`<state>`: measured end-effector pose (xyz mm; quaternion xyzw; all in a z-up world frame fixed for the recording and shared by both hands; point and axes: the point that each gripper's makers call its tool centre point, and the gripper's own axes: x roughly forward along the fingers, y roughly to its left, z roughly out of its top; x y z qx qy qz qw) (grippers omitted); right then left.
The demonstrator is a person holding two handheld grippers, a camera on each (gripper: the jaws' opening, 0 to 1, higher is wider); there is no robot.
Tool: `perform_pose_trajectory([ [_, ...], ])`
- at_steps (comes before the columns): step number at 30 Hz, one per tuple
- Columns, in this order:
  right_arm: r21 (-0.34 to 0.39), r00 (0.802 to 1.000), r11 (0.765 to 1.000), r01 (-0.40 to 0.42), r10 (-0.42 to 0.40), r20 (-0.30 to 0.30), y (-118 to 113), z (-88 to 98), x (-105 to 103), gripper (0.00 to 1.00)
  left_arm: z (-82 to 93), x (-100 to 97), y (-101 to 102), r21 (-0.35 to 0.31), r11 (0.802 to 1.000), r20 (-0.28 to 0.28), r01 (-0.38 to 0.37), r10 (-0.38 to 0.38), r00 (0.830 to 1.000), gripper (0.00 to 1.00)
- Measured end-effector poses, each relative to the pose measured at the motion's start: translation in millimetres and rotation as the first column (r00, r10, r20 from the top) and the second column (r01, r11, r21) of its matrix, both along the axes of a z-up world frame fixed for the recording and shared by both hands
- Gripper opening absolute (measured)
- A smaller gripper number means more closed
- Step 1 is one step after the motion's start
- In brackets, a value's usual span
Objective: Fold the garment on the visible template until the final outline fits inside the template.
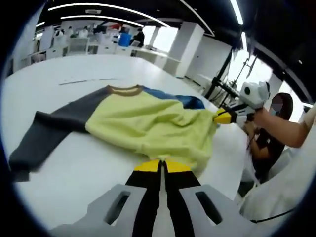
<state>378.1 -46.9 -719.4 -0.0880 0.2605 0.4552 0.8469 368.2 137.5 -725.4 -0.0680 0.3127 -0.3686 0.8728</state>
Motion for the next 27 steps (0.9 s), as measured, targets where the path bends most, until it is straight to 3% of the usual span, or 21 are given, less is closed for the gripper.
perform_pose_trajectory([
  [3, 0.015, 1.0, 1.0, -0.008, 0.008, 0.022, 7, 11.7, 7, 0.0, 17.6, 10.0, 1, -0.024, 1.0, 0.037, -0.019, 0.02, 0.999, 0.0],
  [14, 0.092, 0.996, 0.995, -0.04, 0.033, 0.077, 40, 52.2, 31, 0.0, 53.2, 35.6, -22, -0.064, 0.998, 0.109, -0.017, 0.024, 0.994, 0.0],
  [17, 0.149, 0.996, 0.988, -0.044, 0.031, 0.083, 48, 65.5, 35, 0.0, 61.5, 42.5, -26, -0.065, 0.998, 0.131, -0.012, 0.02, 0.991, 0.0],
  [23, 0.135, 0.999, 0.991, -0.002, -0.005, 0.051, 45, 51.1, 59, 0.0, 52.2, 65.0, -21, -0.037, 0.998, 0.118, -0.042, 0.046, 0.992, 0.0],
  [27, 0.118, 0.999, 0.992, 0.049, -0.05, 0.006, 38, 33.9, 78, 0.0, 33.8, 82.5, -12, -0.005, 0.997, 0.075, -0.075, 0.076, 0.994, 0.0],
])
